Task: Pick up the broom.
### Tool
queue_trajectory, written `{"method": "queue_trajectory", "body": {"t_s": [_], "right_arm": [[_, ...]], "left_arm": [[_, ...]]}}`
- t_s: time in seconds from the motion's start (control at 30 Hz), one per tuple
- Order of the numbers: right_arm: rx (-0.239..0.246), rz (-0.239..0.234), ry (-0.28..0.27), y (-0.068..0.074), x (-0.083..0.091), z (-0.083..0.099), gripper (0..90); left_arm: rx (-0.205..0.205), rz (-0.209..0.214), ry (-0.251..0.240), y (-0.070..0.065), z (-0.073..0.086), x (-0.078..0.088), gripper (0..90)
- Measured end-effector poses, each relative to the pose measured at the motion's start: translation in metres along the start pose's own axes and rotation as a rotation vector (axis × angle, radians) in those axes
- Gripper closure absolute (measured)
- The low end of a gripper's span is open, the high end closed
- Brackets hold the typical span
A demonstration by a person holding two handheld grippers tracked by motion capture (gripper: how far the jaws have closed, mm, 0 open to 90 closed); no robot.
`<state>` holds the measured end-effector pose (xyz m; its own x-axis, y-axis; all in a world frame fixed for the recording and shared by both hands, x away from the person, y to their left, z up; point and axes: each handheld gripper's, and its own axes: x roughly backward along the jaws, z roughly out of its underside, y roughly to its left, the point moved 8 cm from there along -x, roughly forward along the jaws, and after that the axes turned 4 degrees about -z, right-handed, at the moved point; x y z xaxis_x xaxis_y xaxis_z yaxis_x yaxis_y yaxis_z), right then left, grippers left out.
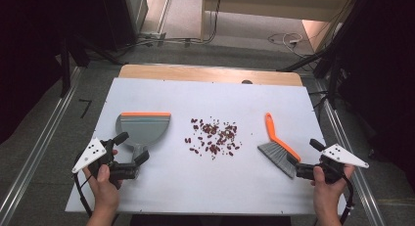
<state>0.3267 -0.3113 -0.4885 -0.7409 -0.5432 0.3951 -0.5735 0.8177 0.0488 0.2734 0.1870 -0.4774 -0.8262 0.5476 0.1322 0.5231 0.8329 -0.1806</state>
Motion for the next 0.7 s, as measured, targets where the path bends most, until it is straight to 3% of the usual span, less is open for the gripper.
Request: {"method": "queue_trajectory", "body": {"t_s": [0.3,0.5,0.7], "right_arm": [[0.000,-0.010,0.003,0.006,-0.003,-0.006,0.0],[-0.009,-0.018,-0.005,0.009,-0.006,-0.024,0.0],[0.011,-0.002,0.068,0.006,-0.021,-0.037,0.0]], "left_arm": [[-0.022,0.008,0.011,-0.006,0.000,-0.001,0.5],[-0.034,0.011,0.012,-0.010,-0.001,-0.002,0.4],[-0.044,0.018,0.008,-0.013,-0.002,-0.003,0.4]]}}
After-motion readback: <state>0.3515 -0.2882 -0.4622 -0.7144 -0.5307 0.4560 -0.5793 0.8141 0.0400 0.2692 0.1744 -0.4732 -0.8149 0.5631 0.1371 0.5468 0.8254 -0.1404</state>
